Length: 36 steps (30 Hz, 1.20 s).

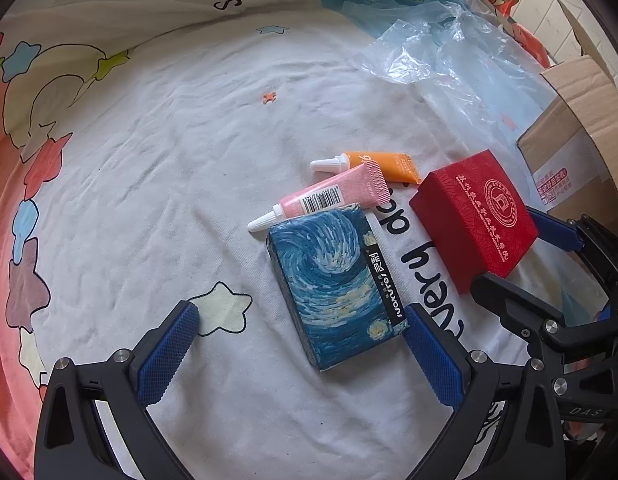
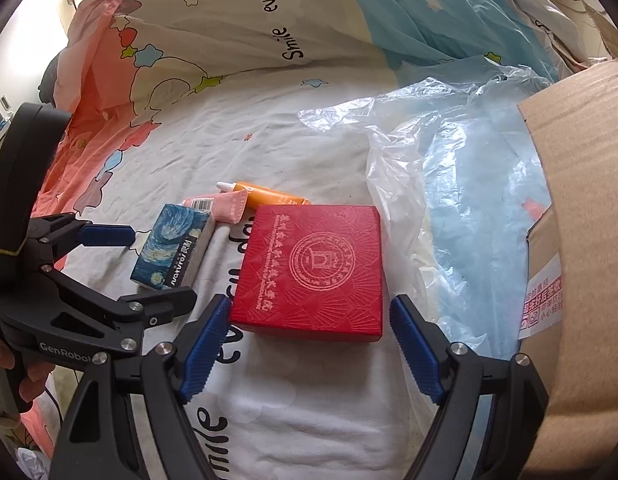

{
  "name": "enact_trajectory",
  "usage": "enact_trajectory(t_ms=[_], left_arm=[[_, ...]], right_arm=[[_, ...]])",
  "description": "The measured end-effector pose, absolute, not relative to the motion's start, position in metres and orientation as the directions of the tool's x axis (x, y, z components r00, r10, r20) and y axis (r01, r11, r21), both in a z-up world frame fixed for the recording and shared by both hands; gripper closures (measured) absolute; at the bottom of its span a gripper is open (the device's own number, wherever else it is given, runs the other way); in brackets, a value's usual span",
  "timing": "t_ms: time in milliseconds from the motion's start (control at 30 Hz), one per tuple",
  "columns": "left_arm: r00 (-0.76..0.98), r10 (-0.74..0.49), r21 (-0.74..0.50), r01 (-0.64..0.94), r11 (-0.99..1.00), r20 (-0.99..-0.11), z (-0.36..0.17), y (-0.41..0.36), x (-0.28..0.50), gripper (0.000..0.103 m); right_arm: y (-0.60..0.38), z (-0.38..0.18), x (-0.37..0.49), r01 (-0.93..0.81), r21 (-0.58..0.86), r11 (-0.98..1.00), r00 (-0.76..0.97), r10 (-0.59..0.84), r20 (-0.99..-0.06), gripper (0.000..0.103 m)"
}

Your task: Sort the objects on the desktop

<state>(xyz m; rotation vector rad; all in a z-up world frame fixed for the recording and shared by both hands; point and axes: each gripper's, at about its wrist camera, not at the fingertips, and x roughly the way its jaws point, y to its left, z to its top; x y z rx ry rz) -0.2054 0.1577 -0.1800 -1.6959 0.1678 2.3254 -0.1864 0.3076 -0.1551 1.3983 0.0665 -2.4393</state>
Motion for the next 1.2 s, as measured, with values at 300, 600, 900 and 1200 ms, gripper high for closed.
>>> enact_trajectory(t_ms=[300,600,900,1200], left_arm=[[-0.293,0.106,-0.028,-0.258,-0.966,-0.95,-0.186,0.157,-0.211,0.0],[-0.29,0.145,-0.055,-0.297,-0.953,-0.946,-0.179,0.153,-0.208,0.037],[-0.251,0.208,-0.132,-0.288,-0.948,-0.945,-0.172,0.147,-0.202,0.055],[-0.252,0.207,-0.127,-0.301,-0.945,-0.945,-0.167,0.144,-0.201,0.055]], right_arm=[[0.306,-0.16,-0.193,0.317,0.131,-0.939,-0.452,-0.271,-0.85,0.024],[0.299,-0.161,-0.193,0.32,0.174,-0.931,-0.443,-0.31,-0.841,0.033],[0.296,-0.151,-0.182,0.318,0.167,-0.933,-0.452,-0.304,-0.838,0.033],[0.296,-0.143,-0.177,0.317,0.17,-0.933,-0.472,-0.311,-0.825,0.034]])
